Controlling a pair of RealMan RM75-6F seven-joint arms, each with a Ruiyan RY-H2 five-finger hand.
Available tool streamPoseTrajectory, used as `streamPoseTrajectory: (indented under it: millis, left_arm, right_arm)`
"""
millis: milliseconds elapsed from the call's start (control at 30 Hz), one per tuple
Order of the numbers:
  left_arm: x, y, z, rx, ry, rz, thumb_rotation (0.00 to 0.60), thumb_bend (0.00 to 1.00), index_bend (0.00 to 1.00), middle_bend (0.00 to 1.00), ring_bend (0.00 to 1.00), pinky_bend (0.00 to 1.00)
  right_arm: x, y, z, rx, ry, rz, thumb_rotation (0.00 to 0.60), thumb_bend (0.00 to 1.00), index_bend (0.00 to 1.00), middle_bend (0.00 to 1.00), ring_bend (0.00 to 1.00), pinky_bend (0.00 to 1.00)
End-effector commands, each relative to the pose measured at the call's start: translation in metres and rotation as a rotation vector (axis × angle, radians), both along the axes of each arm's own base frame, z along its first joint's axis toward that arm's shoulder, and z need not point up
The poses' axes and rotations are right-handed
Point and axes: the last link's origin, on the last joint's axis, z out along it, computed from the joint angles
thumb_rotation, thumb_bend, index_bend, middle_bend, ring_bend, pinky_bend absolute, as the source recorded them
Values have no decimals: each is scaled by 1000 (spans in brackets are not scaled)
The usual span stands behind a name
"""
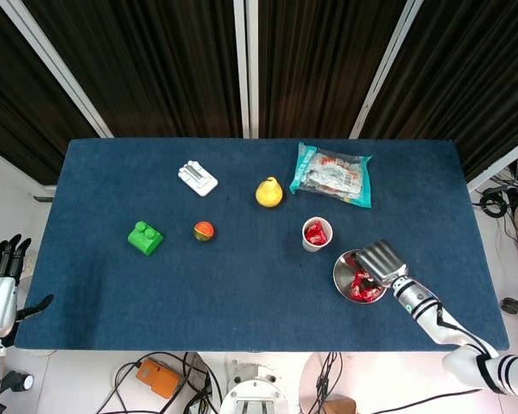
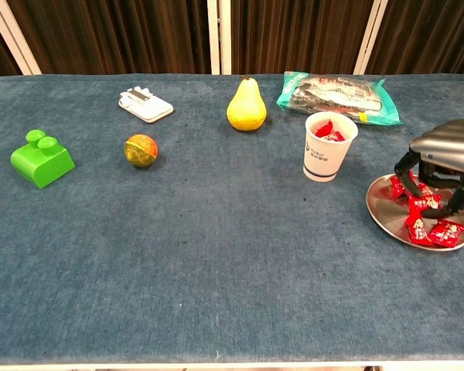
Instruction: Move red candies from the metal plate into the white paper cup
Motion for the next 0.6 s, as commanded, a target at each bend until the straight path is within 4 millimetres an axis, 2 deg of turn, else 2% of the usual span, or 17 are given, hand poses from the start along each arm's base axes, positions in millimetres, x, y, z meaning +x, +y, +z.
streamPoseTrajectory:
  millis: [33,300,433,600]
  left_arm:
    - [0,0,0,0,0,-1,600,0,0,0,0,0]
    - [2,3,1,2,1,-11,600,0,0,0,0,0]
    - [2,3,0,-1,1,-8,600,0,0,0,0,0]
    - [1,1,1,4,4,-4,600,0,0,0,0,0]
  right_arm:
    - [11,-6,11,-35,-51,11,600,470,761,968,1000,1000]
    - [61,-37,35,-135,-228,53,600,470,758,968,1000,1000]
    - [83,-54,28,-120,-288,36,600,470,743,968,1000,1000]
    - [95,-66,12,-90,-305,21,600,470,706,968,1000,1000]
